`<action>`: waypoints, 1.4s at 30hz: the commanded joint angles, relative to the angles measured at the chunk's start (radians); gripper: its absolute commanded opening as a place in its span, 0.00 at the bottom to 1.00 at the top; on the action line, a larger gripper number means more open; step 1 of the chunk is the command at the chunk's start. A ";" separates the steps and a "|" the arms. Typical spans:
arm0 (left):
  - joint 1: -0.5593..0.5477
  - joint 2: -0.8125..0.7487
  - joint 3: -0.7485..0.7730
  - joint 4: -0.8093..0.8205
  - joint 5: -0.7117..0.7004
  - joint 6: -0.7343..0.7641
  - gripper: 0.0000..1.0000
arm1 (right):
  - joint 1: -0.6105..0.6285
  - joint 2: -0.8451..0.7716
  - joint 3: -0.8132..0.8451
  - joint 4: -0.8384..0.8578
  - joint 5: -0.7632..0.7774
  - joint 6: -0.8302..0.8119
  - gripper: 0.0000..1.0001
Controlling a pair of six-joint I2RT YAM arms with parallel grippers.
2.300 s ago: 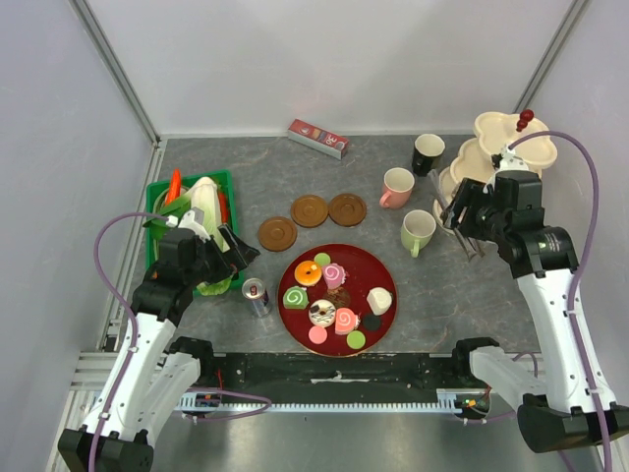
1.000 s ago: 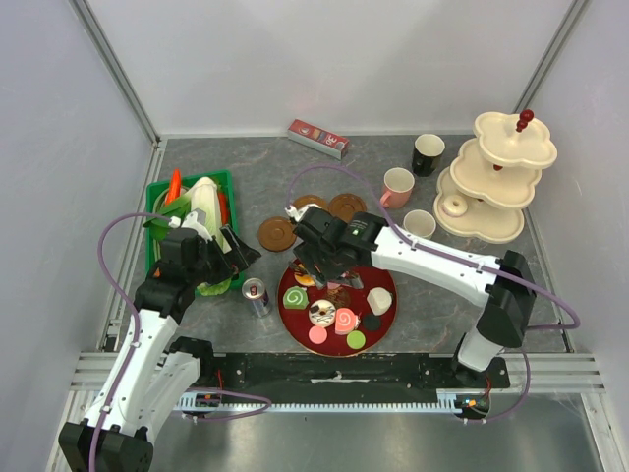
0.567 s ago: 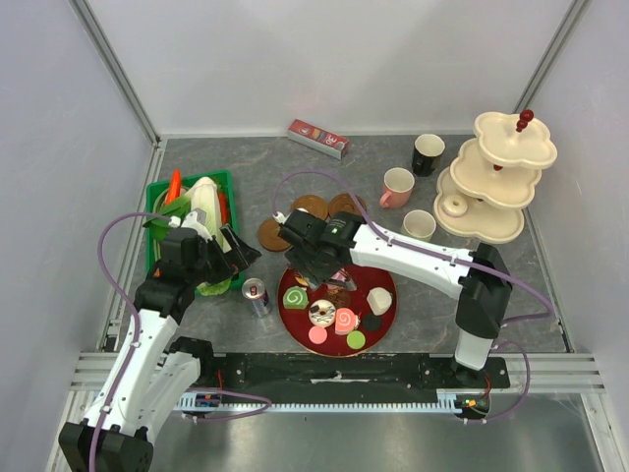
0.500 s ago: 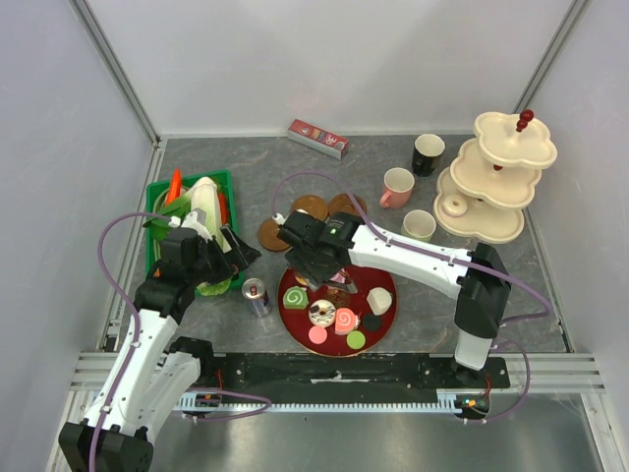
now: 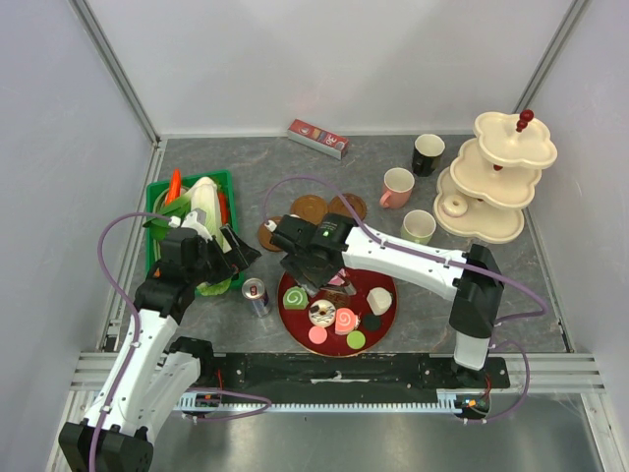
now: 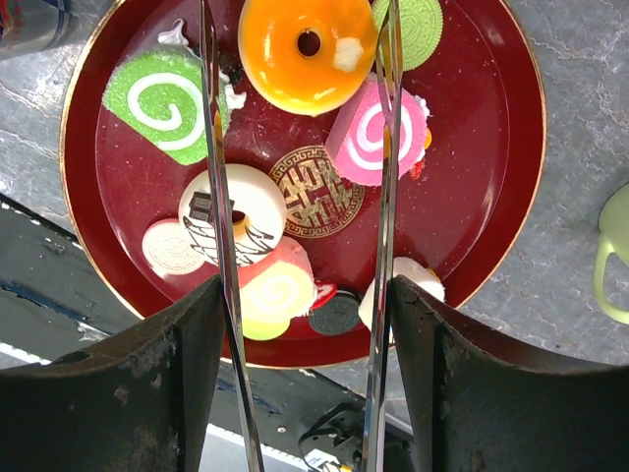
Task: Serve the afternoon tea
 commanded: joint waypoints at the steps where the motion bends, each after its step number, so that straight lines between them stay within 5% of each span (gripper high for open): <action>1: 0.000 -0.006 -0.003 0.027 0.032 -0.020 0.99 | 0.008 0.013 0.048 -0.048 0.006 -0.009 0.73; 13: 0.000 -0.005 0.000 0.029 0.032 -0.018 0.99 | 0.011 0.097 0.117 -0.114 0.062 -0.018 0.72; 18: 0.000 -0.003 0.001 0.029 0.028 -0.018 0.99 | 0.011 0.108 0.146 -0.134 0.087 -0.014 0.62; 32: 0.000 -0.006 0.000 0.027 0.026 -0.020 0.99 | 0.005 -0.077 0.220 -0.115 0.179 0.074 0.55; 36: -0.002 -0.008 0.000 0.029 0.031 -0.018 0.99 | -0.066 -0.174 0.191 -0.089 0.233 0.127 0.53; 42: -0.003 -0.017 0.000 0.029 0.036 -0.018 0.99 | -0.349 -0.399 -0.033 0.004 0.220 0.183 0.52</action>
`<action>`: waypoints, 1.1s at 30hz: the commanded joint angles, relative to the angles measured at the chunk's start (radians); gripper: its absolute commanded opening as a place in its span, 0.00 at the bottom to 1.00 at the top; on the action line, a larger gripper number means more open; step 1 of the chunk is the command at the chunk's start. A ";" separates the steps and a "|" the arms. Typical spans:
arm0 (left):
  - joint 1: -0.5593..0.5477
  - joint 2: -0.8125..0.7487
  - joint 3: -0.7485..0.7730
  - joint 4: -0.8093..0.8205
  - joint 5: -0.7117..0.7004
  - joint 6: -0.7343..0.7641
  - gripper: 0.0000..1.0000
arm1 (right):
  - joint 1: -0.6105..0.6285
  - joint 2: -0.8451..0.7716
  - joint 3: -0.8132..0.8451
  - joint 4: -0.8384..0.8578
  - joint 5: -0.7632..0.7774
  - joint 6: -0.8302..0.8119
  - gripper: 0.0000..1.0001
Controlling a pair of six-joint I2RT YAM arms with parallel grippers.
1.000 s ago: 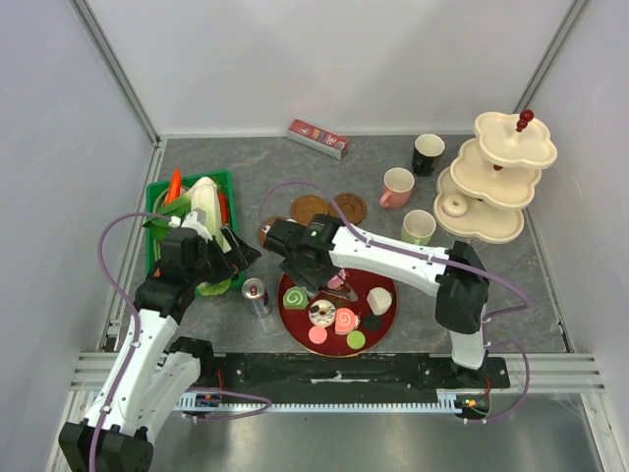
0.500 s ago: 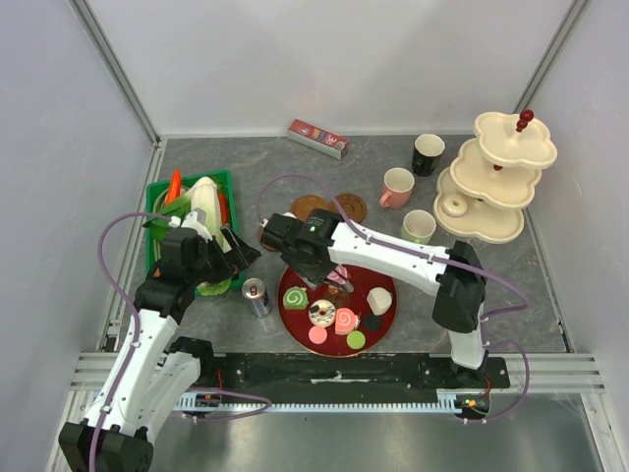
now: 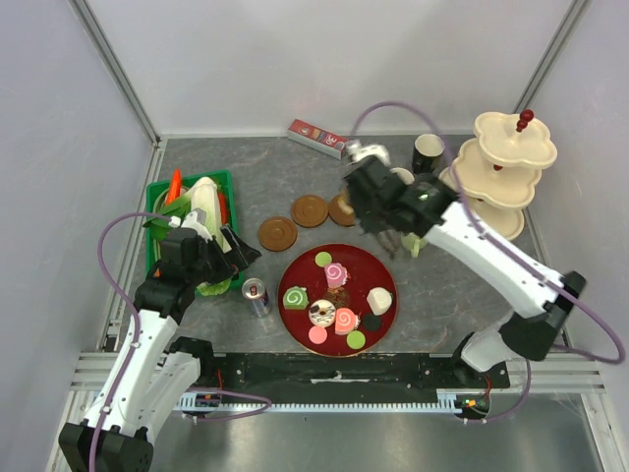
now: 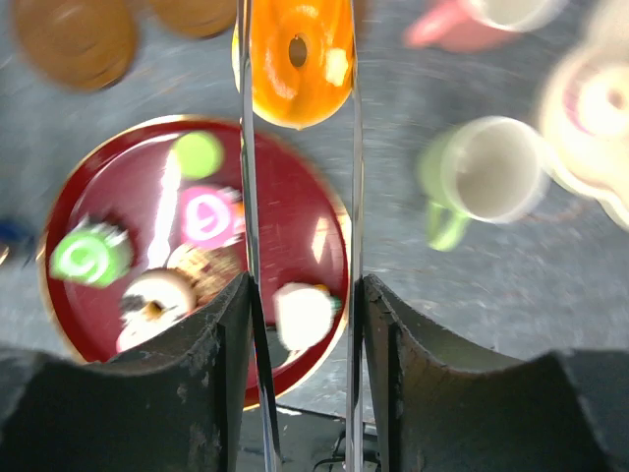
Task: Serve the afternoon tea
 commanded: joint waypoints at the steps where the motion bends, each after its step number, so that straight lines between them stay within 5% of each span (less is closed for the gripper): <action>1: -0.002 -0.017 0.003 0.029 0.035 -0.017 0.99 | -0.205 -0.173 -0.152 0.070 0.051 0.066 0.52; 11: -0.002 -0.029 0.001 0.032 0.045 -0.018 0.99 | -0.610 -0.312 -0.410 0.124 -0.013 0.040 0.52; 18: -0.003 -0.038 0.001 0.037 0.056 -0.017 0.99 | -0.818 -0.290 -0.562 0.326 -0.085 0.062 0.52; 33: -0.003 -0.064 0.003 0.037 0.047 -0.017 0.99 | -0.920 -0.096 -0.555 0.484 0.042 0.072 0.54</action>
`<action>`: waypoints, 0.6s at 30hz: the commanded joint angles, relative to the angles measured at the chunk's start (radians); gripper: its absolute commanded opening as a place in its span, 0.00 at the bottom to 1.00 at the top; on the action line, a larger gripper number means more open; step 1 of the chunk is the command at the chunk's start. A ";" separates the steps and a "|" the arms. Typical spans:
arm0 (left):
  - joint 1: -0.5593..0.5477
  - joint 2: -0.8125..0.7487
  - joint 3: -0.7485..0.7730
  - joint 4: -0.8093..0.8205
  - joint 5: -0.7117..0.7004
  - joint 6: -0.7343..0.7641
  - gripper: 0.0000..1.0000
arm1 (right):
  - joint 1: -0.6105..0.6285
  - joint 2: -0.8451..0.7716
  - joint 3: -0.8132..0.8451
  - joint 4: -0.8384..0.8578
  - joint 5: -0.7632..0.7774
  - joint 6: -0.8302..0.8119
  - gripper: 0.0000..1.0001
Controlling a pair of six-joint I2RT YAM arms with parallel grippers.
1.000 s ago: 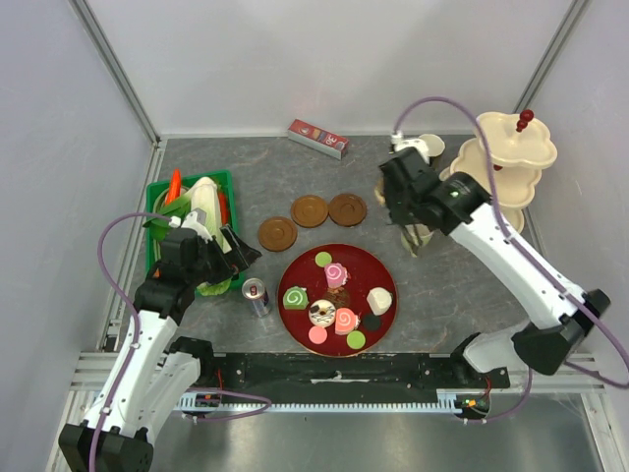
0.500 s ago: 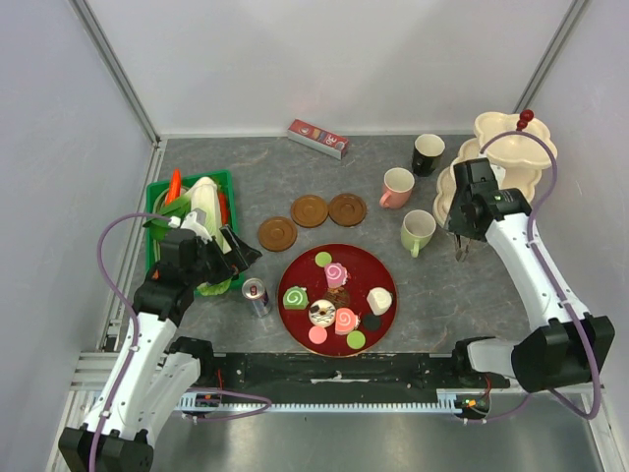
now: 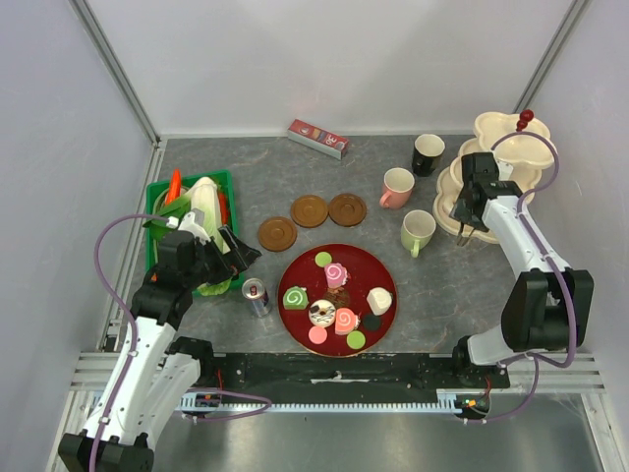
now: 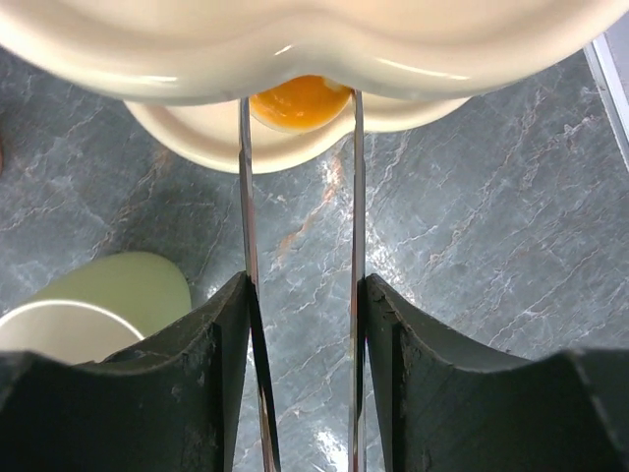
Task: Serve the afternoon tea
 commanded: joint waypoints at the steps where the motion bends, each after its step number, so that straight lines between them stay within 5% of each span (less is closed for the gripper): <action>1: -0.005 -0.011 0.003 0.034 0.024 -0.017 0.99 | -0.032 0.008 0.017 0.074 0.083 0.016 0.54; 18: -0.003 -0.014 0.006 0.035 0.021 -0.015 0.99 | -0.057 0.058 0.003 0.124 0.043 0.042 0.71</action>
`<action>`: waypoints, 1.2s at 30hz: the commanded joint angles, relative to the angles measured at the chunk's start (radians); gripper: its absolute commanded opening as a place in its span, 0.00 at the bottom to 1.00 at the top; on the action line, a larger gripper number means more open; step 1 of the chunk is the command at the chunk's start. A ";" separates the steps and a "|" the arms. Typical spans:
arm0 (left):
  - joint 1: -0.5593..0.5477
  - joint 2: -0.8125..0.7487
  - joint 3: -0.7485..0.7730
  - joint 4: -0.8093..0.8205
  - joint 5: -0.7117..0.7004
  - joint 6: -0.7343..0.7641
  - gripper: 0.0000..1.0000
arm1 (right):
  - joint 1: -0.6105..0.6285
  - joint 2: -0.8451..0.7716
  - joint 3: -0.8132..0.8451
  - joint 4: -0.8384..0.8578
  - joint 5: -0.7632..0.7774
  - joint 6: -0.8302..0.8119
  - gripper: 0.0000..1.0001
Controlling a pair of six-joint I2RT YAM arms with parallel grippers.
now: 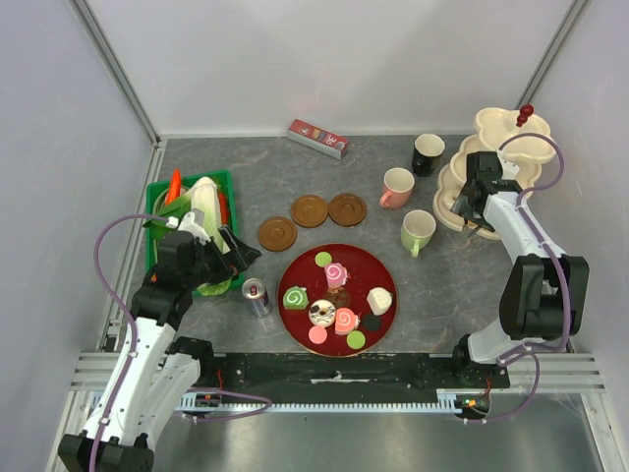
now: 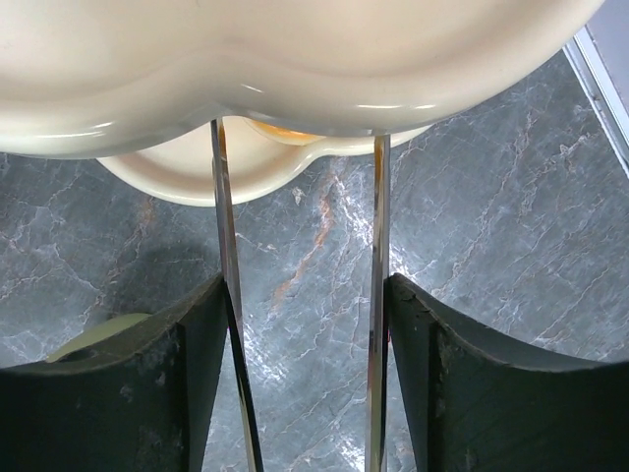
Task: Serve the afternoon tea
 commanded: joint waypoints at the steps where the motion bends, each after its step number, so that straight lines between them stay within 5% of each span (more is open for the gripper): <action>1: -0.002 -0.011 0.004 0.035 0.020 -0.015 0.99 | -0.004 -0.033 0.004 0.026 0.002 0.018 0.71; 18: -0.004 -0.005 0.003 0.034 0.025 -0.015 0.99 | -0.003 -0.358 -0.091 -0.147 -0.145 0.000 0.72; 26: -0.002 0.010 0.001 0.035 0.020 -0.015 0.99 | -0.003 -0.565 -0.131 -0.201 -0.463 -0.060 0.72; 36: -0.002 0.027 0.004 0.032 0.026 -0.011 0.99 | 0.086 -0.649 0.070 -0.230 -0.796 -0.171 0.70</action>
